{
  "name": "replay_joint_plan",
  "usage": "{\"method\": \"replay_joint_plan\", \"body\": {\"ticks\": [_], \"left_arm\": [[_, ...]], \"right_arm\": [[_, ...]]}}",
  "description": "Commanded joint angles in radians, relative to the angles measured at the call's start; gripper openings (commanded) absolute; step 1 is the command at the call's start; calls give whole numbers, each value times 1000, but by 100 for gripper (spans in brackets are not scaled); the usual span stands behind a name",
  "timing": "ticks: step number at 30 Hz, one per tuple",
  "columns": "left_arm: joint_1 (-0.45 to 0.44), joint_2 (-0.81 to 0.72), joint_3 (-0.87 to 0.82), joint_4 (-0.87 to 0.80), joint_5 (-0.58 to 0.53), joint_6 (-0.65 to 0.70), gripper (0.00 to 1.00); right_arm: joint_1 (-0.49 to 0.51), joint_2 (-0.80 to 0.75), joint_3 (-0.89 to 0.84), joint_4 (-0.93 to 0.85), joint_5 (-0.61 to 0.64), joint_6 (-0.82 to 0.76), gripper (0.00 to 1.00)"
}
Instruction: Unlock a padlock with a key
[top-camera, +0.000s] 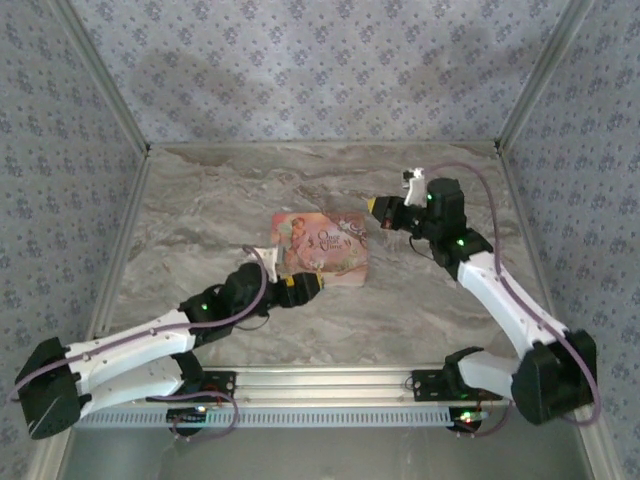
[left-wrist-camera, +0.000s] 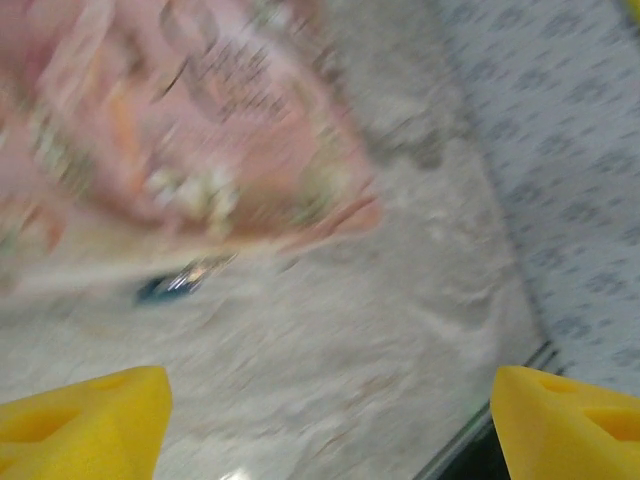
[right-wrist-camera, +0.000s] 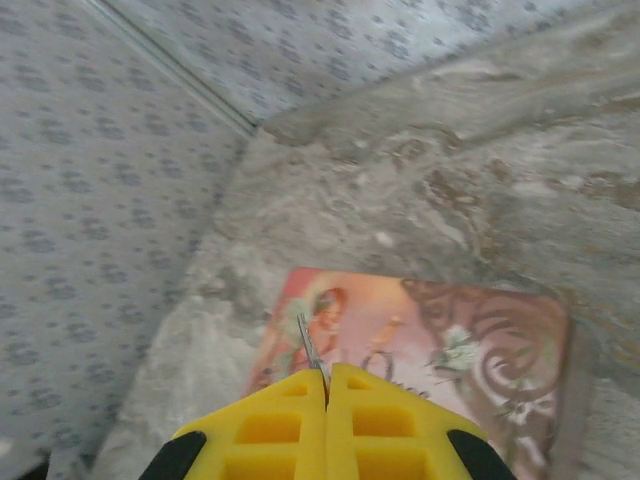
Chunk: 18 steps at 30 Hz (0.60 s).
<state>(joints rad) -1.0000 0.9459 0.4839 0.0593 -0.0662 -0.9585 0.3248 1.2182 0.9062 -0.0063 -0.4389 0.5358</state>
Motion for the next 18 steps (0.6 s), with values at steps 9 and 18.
{"method": "replay_joint_plan", "body": {"ticks": [9, 18], "left_arm": [[24, 69, -80, 143, -217, 54, 96], [204, 174, -43, 260, -76, 149, 97]], "right_arm": [[21, 389, 272, -67, 143, -161, 0], [57, 563, 428, -142, 239, -235, 0]]}}
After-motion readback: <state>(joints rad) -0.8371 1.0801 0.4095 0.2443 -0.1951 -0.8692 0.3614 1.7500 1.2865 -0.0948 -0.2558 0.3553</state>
